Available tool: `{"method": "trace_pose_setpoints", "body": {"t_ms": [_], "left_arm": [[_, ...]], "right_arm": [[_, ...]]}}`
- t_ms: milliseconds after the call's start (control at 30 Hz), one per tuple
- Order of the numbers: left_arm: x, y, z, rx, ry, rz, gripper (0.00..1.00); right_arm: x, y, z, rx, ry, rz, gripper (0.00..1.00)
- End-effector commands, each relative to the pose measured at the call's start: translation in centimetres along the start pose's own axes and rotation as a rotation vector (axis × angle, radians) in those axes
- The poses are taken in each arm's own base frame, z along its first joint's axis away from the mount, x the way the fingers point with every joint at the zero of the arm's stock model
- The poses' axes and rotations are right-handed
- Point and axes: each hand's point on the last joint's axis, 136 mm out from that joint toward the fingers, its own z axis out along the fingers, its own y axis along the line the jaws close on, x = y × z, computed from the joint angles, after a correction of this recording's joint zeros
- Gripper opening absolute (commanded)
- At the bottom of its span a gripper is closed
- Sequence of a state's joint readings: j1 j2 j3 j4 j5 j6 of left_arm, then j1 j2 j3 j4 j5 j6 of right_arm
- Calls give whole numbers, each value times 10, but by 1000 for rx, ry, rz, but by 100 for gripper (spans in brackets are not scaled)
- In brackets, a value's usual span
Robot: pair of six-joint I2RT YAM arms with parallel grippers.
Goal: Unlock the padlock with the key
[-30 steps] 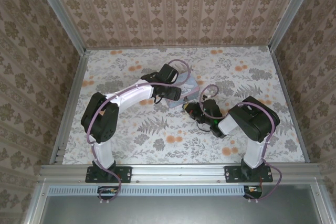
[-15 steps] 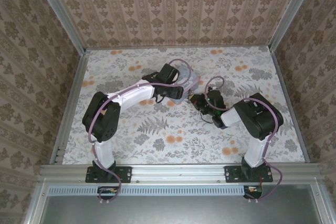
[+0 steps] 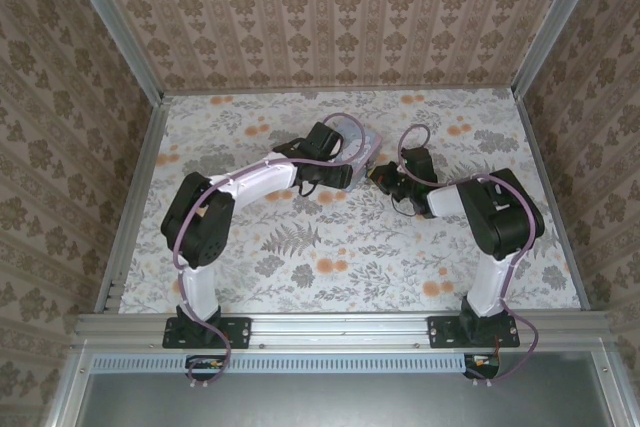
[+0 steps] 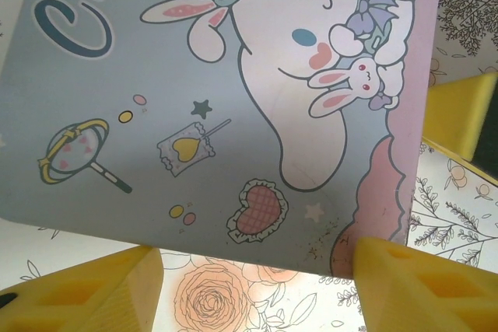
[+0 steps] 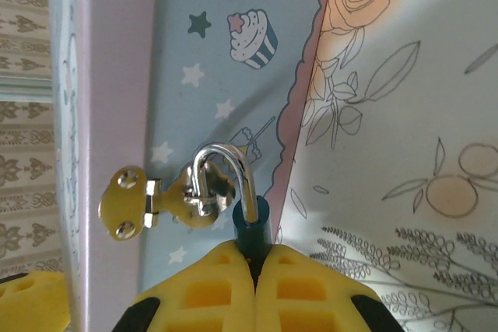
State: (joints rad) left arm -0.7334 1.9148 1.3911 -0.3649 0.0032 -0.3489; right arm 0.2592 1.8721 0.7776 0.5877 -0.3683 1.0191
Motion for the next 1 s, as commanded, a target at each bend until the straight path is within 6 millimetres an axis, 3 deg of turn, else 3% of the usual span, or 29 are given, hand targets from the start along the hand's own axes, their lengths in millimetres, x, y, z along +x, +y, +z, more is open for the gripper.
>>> {"method": "trace_pose_setpoints", "body": {"t_ms": [0, 200, 333, 500, 633, 833, 967], "left_arm": [[91, 33, 23, -121, 316, 6, 66], [92, 33, 24, -120, 322, 7, 65], [95, 35, 26, -124, 332, 10, 65], [99, 35, 30, -119, 345, 8, 64], [101, 35, 31, -117, 351, 3, 64], [96, 35, 26, -111, 333, -1, 65], [89, 39, 14, -110, 309, -10, 65]], "right_arm": [[-15, -12, 6, 52, -4, -9, 0], [-18, -21, 4, 67, -14, -2, 0], [-43, -26, -4, 28, -59, 54, 0], [-74, 1, -1, -50, -73, 42, 0], [-84, 16, 4, -61, -50, 22, 0], [-79, 11, -2, -46, -51, 21, 0], [-68, -3, -14, -12, -70, 18, 0]]}}
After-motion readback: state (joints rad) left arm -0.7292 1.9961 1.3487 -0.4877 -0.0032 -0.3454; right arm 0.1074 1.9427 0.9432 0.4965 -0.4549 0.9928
